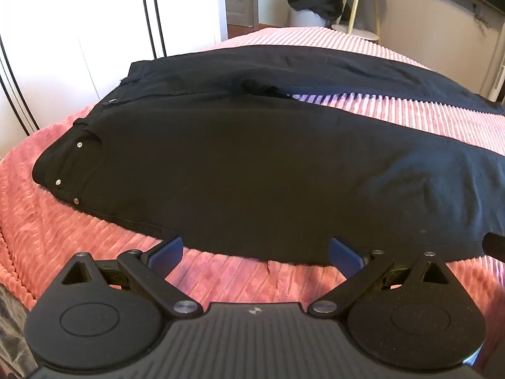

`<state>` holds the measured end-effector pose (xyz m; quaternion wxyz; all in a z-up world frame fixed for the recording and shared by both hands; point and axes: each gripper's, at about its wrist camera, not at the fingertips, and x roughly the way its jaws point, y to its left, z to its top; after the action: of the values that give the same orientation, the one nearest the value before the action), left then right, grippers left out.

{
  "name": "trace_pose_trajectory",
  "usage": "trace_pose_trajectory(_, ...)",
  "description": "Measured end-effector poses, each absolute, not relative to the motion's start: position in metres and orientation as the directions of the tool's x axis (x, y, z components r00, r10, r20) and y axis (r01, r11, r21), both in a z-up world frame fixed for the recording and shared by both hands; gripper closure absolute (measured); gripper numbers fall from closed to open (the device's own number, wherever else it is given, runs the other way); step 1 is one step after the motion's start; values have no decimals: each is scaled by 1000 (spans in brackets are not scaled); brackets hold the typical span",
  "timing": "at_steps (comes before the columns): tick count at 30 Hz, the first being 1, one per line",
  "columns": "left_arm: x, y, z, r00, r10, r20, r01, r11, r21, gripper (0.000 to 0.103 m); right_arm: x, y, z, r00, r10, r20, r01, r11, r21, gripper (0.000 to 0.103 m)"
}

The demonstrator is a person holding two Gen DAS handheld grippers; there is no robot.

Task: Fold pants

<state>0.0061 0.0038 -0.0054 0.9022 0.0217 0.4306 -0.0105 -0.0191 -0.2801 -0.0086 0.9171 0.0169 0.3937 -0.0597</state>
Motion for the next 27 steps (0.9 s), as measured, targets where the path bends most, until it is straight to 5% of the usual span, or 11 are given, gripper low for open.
trace_pose_trajectory(27, 5, 5, -7, 618, -13, -786, 30, 1000, 7, 4, -19, -281, -9, 680, -101, -726, 131, 991, -15, 0)
